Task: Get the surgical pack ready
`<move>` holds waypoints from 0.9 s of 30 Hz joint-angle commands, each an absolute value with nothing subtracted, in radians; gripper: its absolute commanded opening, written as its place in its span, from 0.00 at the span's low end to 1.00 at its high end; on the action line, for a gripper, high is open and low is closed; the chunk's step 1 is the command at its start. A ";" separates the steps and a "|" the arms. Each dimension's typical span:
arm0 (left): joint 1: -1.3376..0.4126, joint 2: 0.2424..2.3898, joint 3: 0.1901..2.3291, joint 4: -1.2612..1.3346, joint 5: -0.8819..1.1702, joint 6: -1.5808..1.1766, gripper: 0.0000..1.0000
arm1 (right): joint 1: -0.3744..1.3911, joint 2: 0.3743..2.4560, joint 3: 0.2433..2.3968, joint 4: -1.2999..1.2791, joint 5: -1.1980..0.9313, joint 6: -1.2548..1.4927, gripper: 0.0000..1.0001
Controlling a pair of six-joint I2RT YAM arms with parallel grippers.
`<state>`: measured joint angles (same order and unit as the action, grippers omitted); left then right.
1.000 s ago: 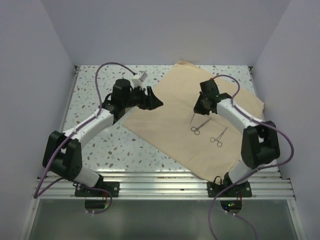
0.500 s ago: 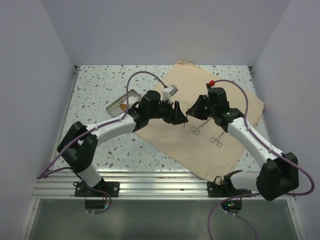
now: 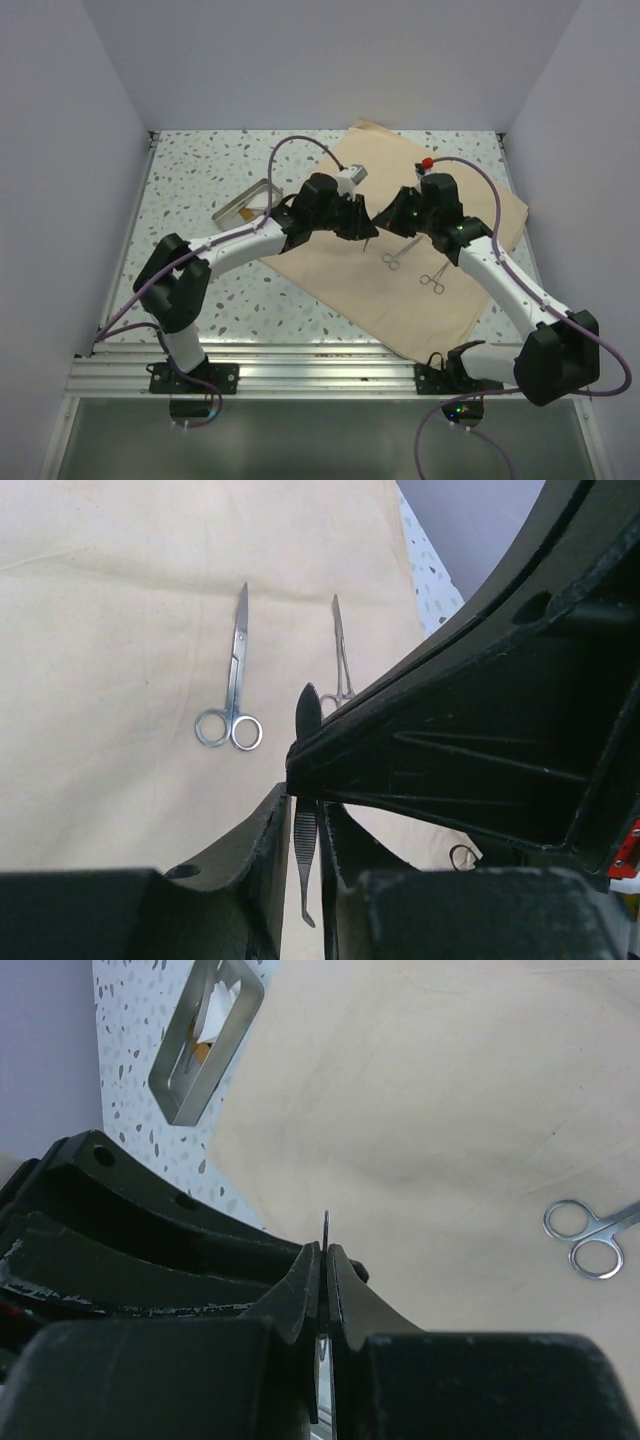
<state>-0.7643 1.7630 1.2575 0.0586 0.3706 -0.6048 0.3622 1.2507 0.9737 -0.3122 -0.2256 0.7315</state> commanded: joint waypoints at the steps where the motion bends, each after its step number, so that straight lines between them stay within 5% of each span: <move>1: -0.756 1.773 1.327 0.003 0.307 -0.546 0.19 | 0.371 1.236 0.999 -0.304 -0.262 0.716 0.00; 3: -0.749 1.758 1.327 -0.046 0.290 -0.511 0.13 | 0.371 1.246 1.012 -0.324 -0.244 0.707 0.06; 6: -0.724 1.723 1.327 -0.125 0.239 -0.430 0.10 | 0.364 1.262 1.061 -0.394 -0.151 0.655 0.30; 9: -0.693 1.691 1.344 -0.252 0.157 -0.288 0.10 | 0.350 1.266 1.104 -0.462 -0.083 0.598 0.40; 17: -0.551 1.733 1.416 -0.517 -0.244 0.124 0.10 | 0.348 1.230 1.028 -0.437 -0.005 0.543 0.41; 27: -0.350 1.922 1.460 -0.445 -0.347 0.402 0.10 | 0.345 1.279 0.988 -0.416 -0.041 0.531 0.42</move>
<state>-0.4011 1.9099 1.4326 -0.4763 -0.2989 0.2863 0.3523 1.2678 0.9966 -0.4408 -0.0429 0.5552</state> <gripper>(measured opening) 0.133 0.415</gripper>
